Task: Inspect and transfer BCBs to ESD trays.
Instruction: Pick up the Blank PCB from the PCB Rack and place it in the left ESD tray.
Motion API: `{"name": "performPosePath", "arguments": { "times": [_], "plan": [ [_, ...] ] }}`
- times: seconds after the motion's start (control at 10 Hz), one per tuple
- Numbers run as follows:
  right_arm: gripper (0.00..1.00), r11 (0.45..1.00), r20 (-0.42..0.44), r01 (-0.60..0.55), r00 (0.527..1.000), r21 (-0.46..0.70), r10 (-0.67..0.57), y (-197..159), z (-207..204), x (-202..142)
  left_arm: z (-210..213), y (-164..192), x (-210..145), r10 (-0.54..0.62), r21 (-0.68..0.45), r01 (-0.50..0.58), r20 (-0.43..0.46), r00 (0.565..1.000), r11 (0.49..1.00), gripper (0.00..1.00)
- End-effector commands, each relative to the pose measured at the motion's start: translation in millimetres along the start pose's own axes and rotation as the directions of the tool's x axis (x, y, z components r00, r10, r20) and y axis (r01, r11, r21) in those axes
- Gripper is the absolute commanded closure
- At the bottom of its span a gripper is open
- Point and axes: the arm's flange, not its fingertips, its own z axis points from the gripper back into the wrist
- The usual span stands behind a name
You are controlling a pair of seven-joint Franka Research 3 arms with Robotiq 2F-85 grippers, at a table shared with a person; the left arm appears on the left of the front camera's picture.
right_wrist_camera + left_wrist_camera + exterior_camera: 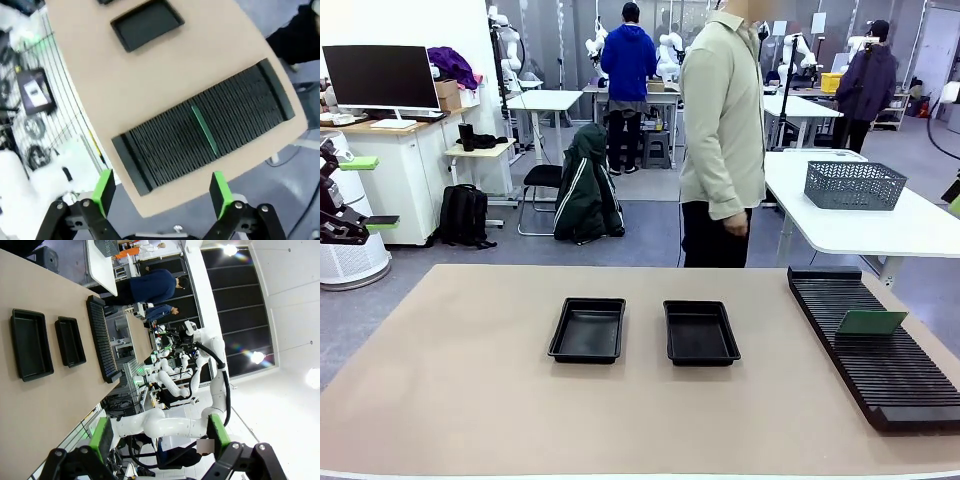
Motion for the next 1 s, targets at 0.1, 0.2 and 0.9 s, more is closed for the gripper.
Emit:
{"name": "performPosePath", "arguments": {
  "times": [0.1,0.2,0.9],
  "plan": [
    [0.00,0.976,-0.137,-0.216,0.968,-0.040,0.208,-2.8,-34.3,-4.3,0.5,-0.9,-0.2,-0.004,0.005,0.004,0.006,1.000,1.000,0.00],
    [0.00,0.962,-0.155,-0.261,0.957,-0.081,0.246,-8.6,-47.6,-8.2,0.5,-0.9,-0.2,-0.004,0.005,0.004,0.006,1.000,1.000,0.00],
    [0.00,0.872,-0.198,-0.477,0.870,-0.113,0.451,-34.4,-118.0,-12.9,0.5,-0.9,-0.2,-0.004,0.005,0.004,0.006,1.000,1.000,0.00]
  ]
}}
